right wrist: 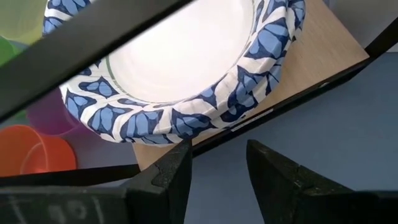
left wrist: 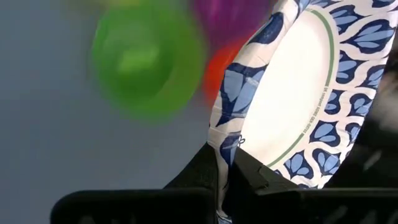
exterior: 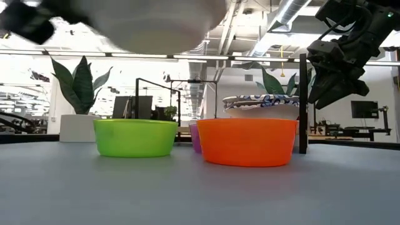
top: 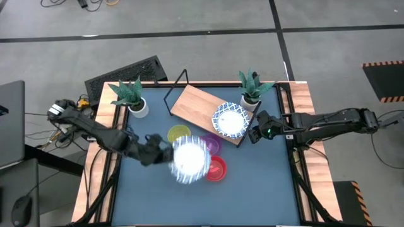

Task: Place and stack bowls onto a shelf
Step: Stack blue pattern plate on top of the blue pattern plate on the shelf

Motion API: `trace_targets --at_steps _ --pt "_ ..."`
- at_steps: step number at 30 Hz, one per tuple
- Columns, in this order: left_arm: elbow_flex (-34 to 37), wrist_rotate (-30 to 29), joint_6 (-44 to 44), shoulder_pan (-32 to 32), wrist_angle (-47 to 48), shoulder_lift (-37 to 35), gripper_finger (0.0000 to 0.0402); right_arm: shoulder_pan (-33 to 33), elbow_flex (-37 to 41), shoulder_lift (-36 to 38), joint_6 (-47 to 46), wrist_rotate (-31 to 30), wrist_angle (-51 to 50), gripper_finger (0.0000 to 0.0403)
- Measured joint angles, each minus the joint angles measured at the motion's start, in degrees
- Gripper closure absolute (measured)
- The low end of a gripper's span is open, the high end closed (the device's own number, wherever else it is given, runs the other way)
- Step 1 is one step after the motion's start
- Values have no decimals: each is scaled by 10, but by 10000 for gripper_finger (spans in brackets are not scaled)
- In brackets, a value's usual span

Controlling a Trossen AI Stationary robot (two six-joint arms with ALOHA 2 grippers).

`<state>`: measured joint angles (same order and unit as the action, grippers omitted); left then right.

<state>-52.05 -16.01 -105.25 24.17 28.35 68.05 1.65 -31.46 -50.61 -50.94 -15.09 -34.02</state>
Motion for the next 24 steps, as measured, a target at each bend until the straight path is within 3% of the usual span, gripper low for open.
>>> trace_targets --at_steps 5,8,16,24 --pt "0 -141 17 -64 -34 -33 401 0 0 0 -1 -1 0 225" --pt "0 -152 76 -121 -71 -32 401 0 0 0 -2 -9 1 225" --pt "-2 -21 197 -272 -212 19 401 0 0 0 -15 -18 3 225" --pt "-84 99 289 -351 -211 123 401 0 0 0 -17 -22 3 225"
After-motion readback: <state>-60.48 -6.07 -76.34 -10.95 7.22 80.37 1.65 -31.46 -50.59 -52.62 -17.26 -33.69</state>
